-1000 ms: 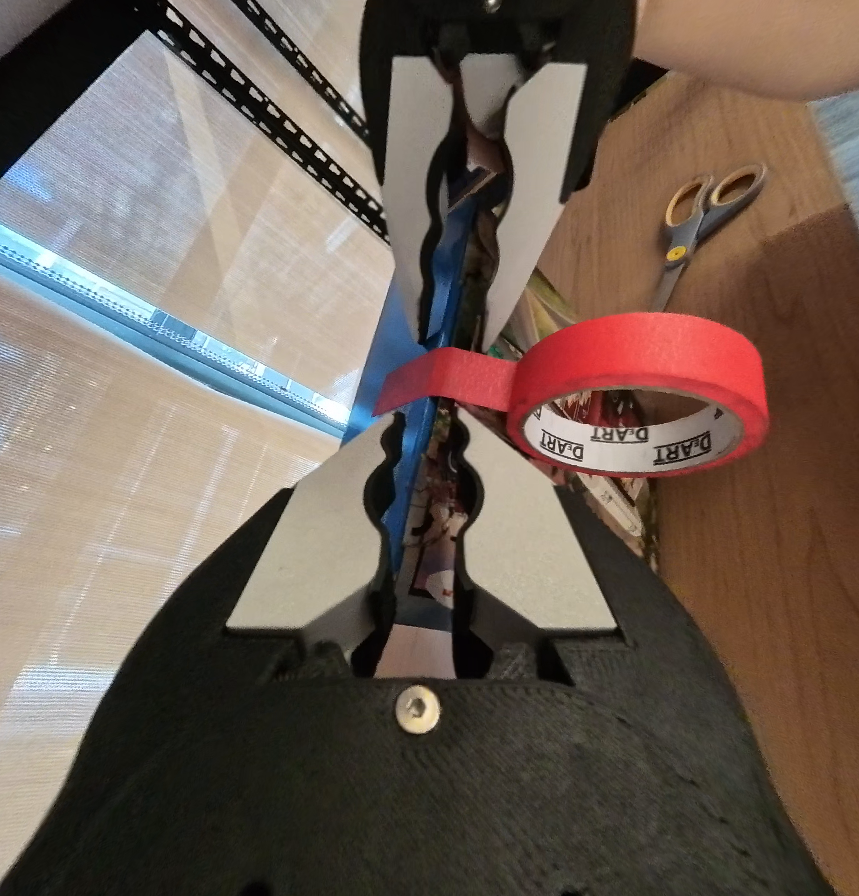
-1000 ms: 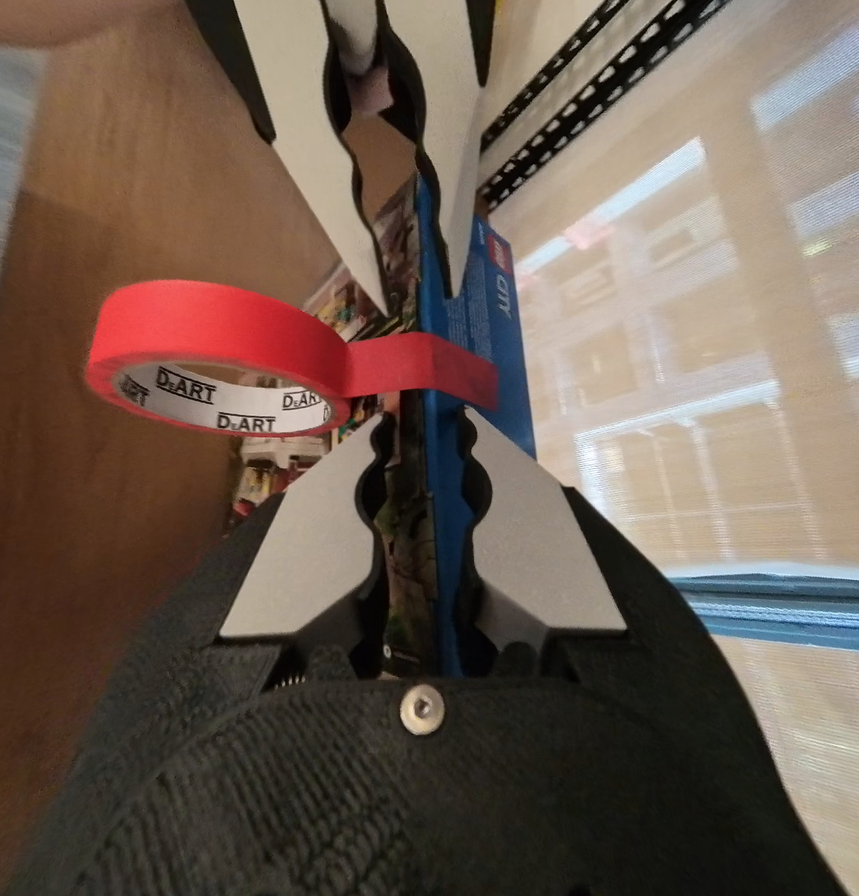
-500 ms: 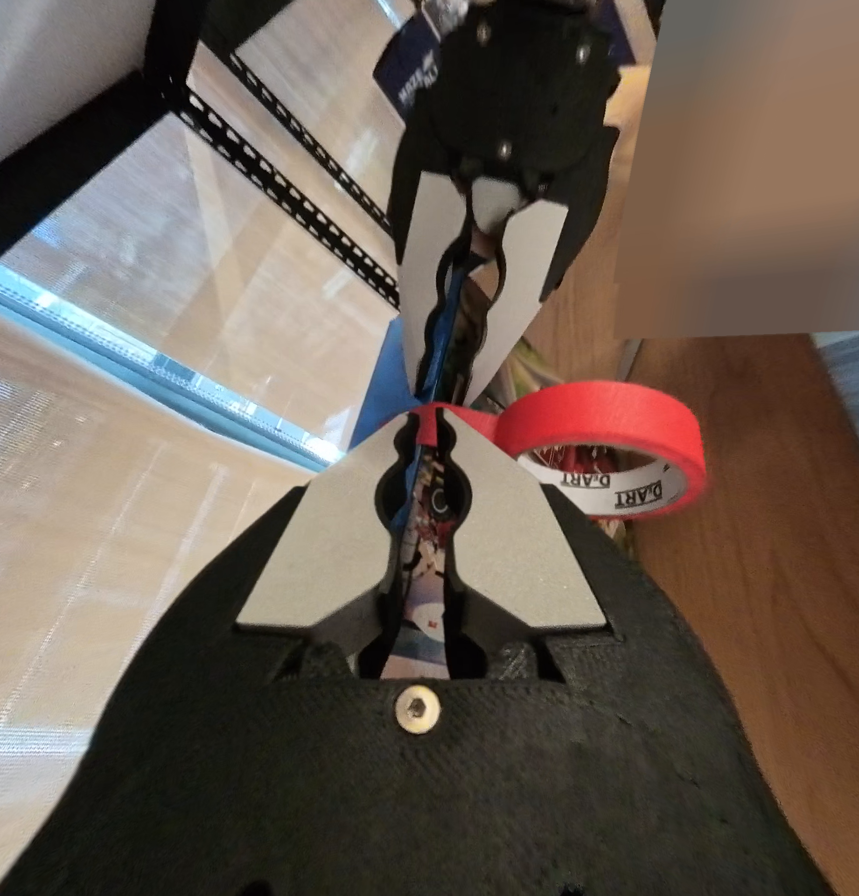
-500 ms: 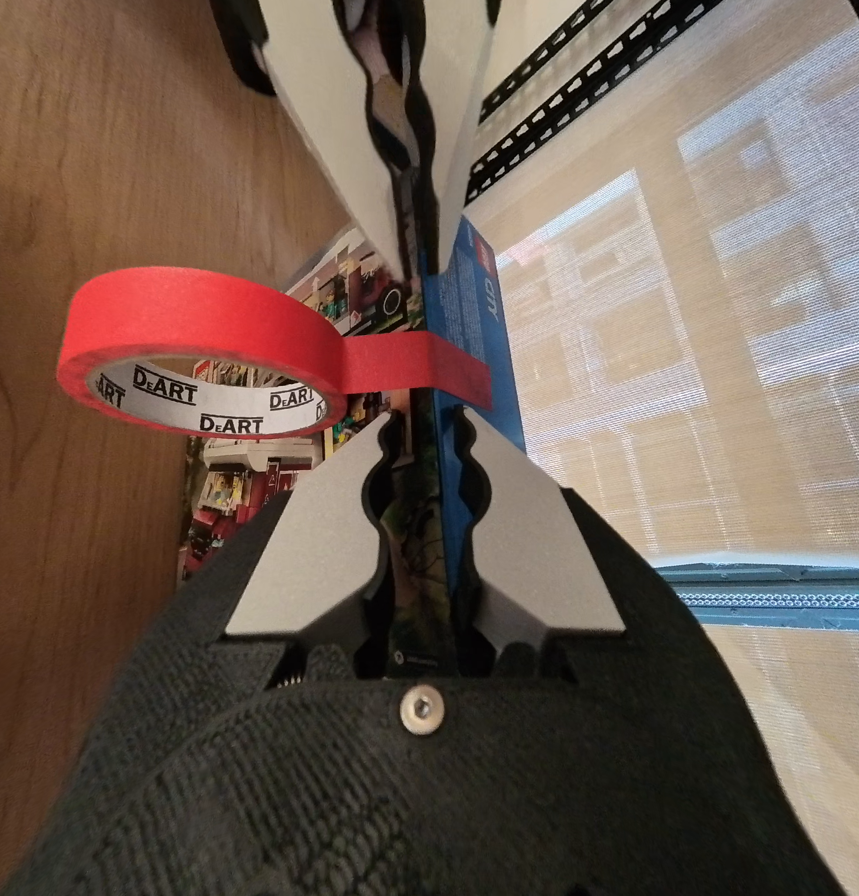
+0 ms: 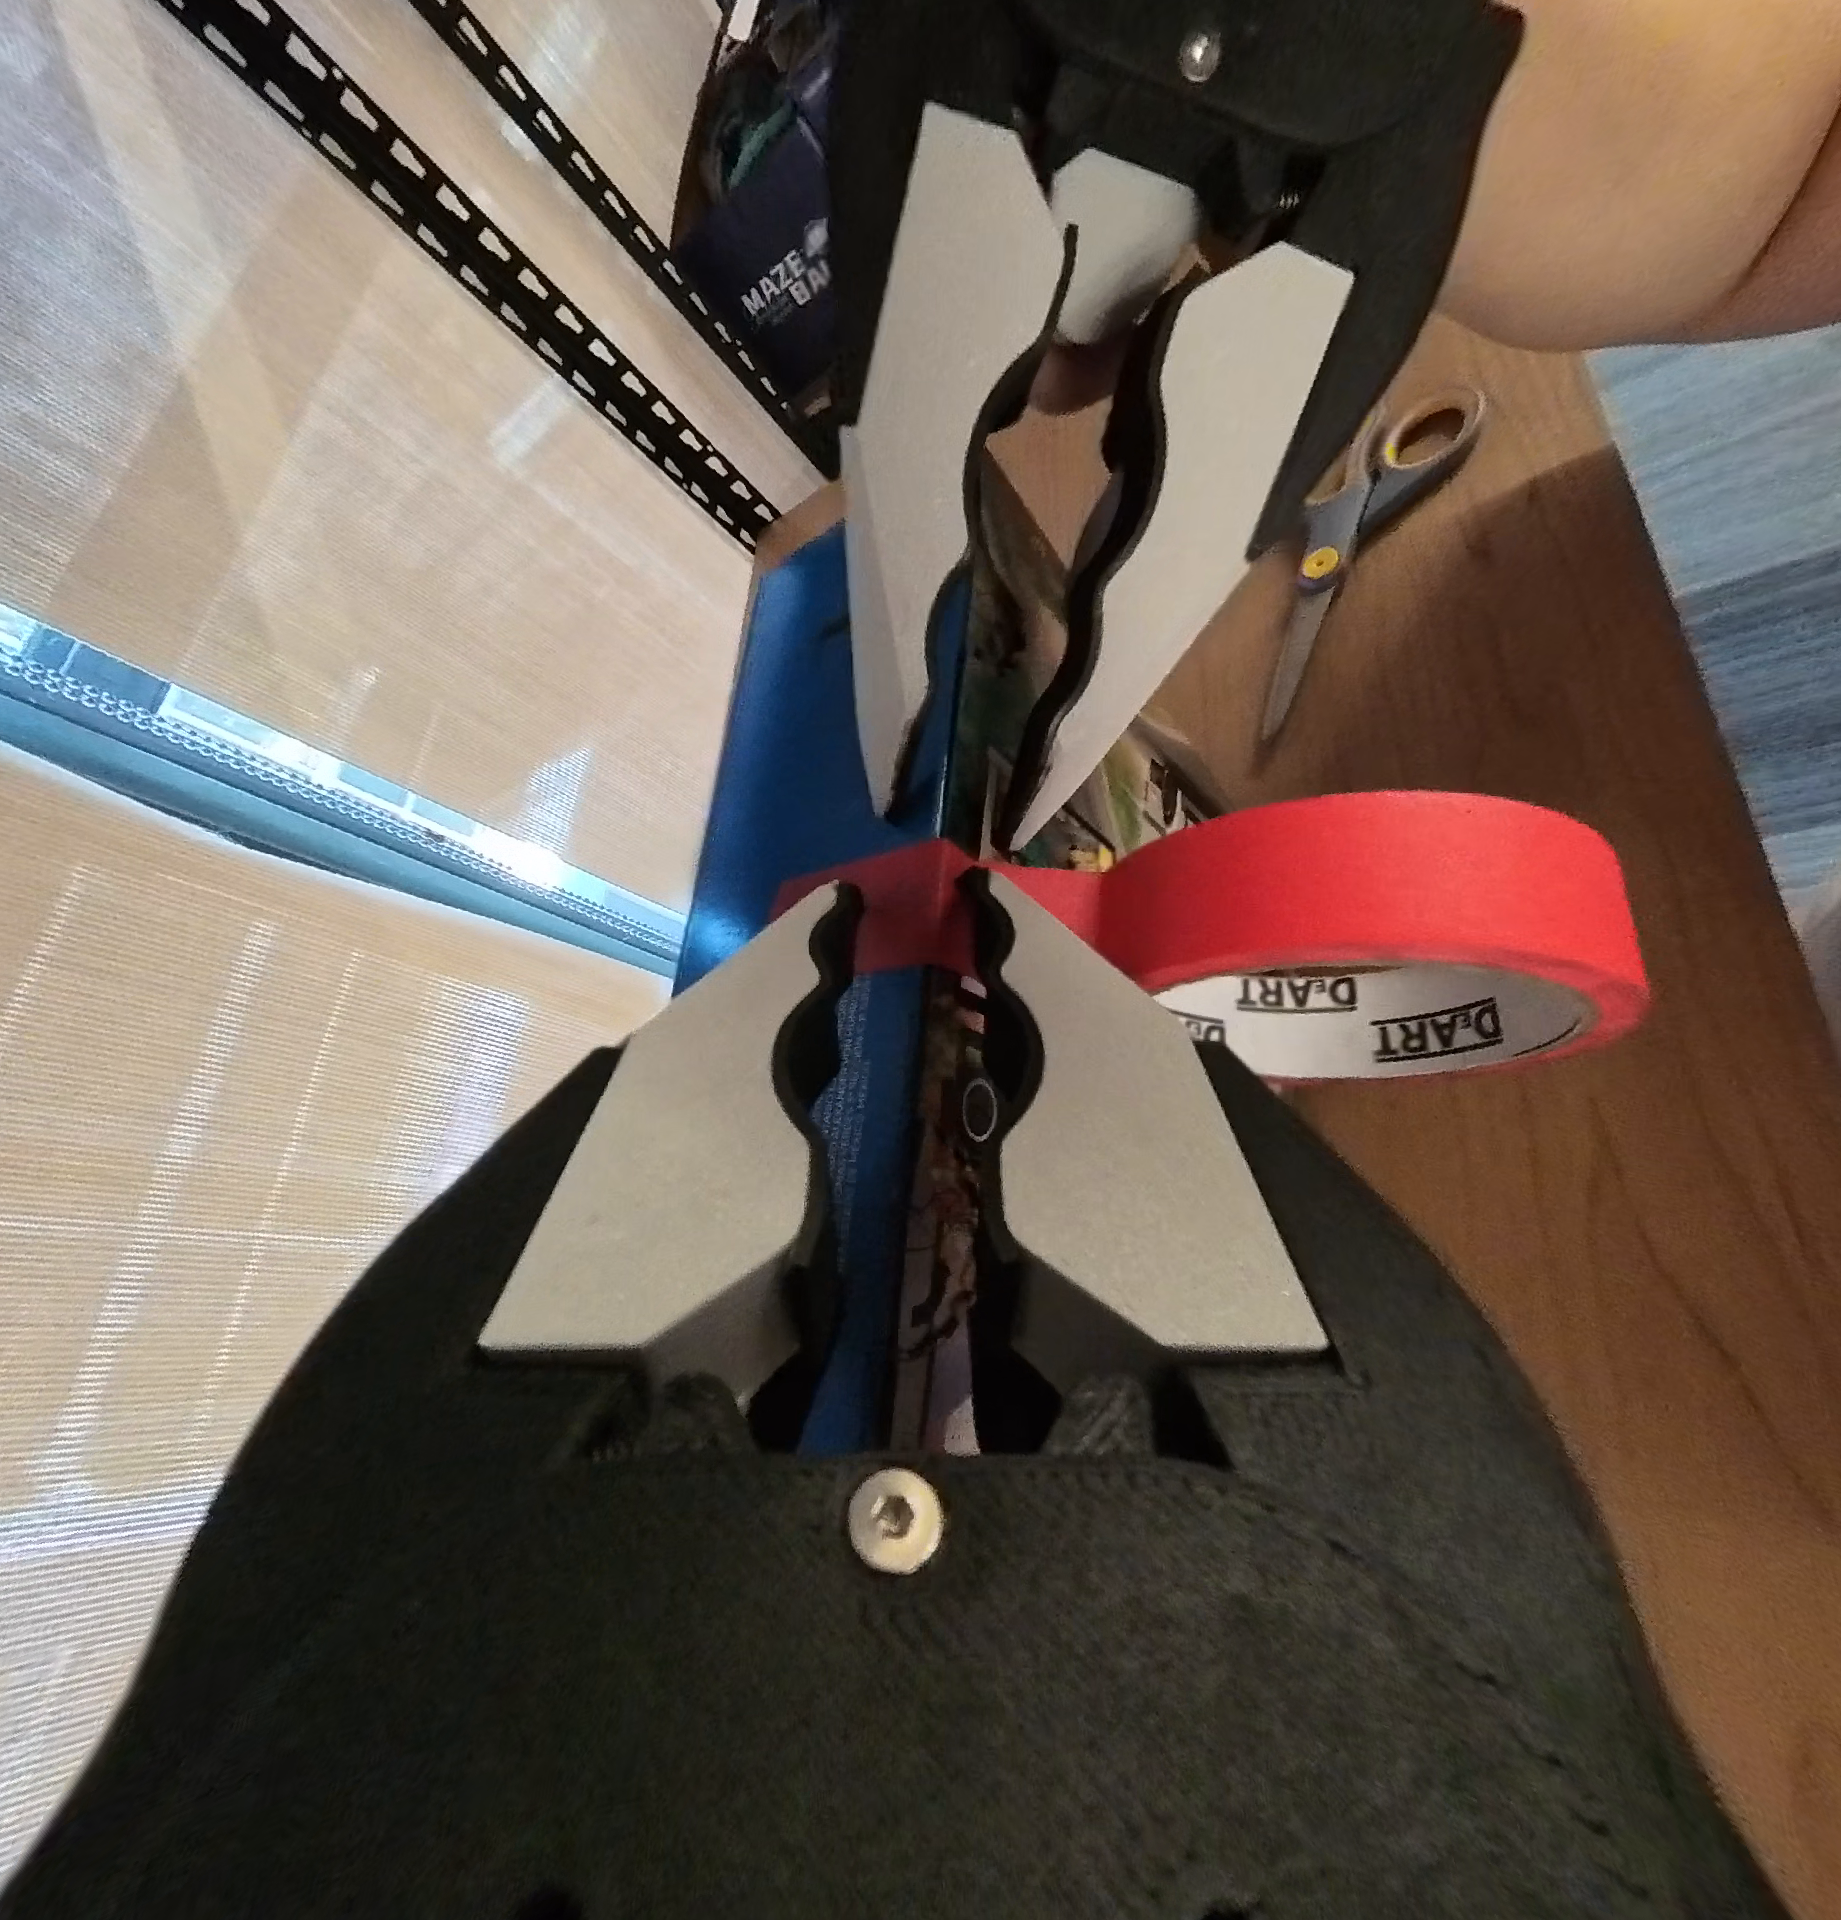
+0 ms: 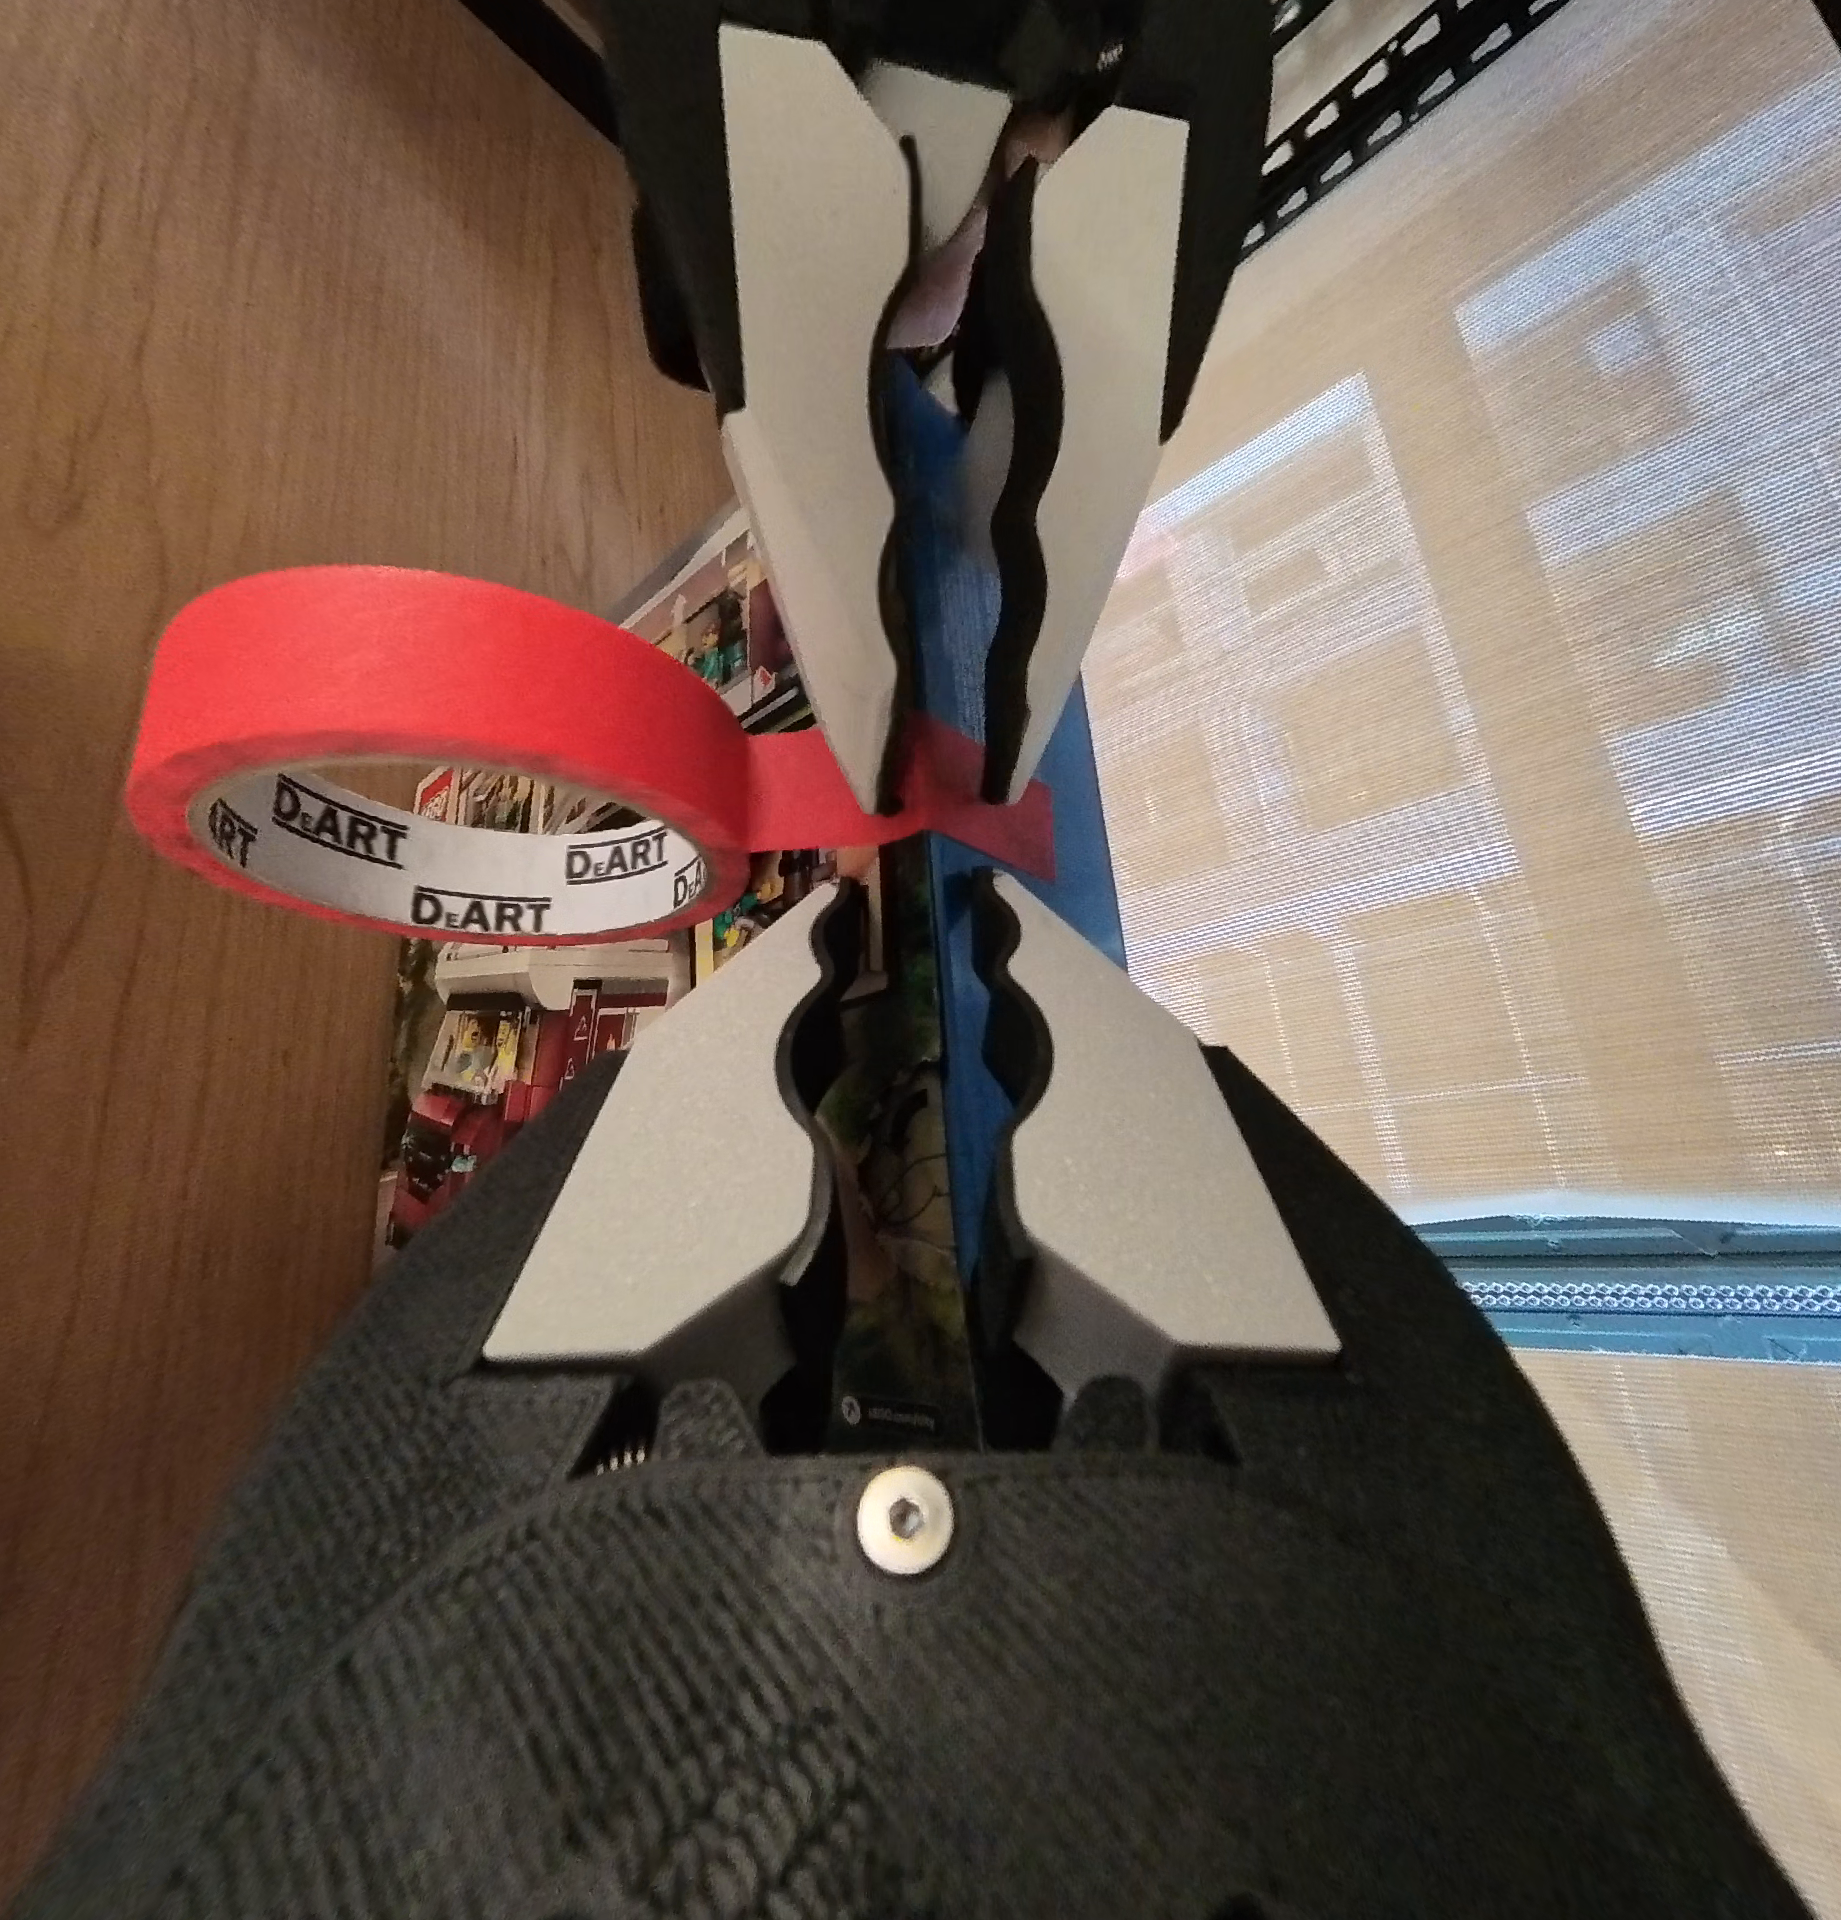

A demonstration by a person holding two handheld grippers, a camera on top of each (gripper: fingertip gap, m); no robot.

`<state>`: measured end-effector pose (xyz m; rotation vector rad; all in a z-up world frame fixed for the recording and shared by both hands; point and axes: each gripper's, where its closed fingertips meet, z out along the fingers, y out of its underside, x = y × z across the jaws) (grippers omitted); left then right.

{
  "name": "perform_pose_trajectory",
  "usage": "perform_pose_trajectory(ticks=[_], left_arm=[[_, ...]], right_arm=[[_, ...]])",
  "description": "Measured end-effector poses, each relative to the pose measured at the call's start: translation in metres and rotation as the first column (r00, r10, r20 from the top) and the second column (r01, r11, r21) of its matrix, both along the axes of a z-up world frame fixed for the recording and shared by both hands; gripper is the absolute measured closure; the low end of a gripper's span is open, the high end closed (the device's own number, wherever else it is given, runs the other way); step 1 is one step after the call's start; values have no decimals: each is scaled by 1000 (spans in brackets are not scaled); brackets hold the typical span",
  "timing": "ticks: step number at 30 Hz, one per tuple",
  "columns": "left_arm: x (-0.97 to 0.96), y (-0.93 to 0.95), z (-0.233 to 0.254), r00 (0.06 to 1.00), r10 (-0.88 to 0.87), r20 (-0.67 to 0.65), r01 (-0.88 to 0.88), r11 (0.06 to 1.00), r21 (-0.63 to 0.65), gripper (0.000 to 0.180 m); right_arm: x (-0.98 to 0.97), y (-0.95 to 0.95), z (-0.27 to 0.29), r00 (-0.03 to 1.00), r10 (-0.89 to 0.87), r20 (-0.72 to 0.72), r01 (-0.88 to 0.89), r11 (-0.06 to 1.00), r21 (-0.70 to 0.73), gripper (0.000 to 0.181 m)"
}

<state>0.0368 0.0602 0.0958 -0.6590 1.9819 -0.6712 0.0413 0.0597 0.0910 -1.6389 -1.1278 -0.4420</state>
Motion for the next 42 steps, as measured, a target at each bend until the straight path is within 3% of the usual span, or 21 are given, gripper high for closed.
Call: perform_pose_trajectory(ticks=[17, 23, 29, 32, 42], left_arm=[[0, -1, -5, 976, -23, 216, -39, 961, 275, 158], [0, -2, -2, 972, -11, 235, -44, 972, 229, 154], [-6, -7, 2, 982, -38, 183, 27, 998, 62, 139], [0, 6, -3, 984, 19, 179, -44, 989, 140, 141], [-2, 2, -6, 985, 2, 170, -42, 972, 233, 154]], right_arm=[[-1, 0, 0, 1000, 6, 4, -6, 1000, 17, 160], [-1, -1, 0, 1000, 6, -6, -6, 1000, 9, 160], [-2, -1, 0, 1000, 5, -4, -5, 1000, 13, 159], [-1, -1, 0, 1000, 2, -4, -2, 1000, 12, 159], [-2, -1, 0, 1000, -2, 6, 2, 1000, 22, 160]])
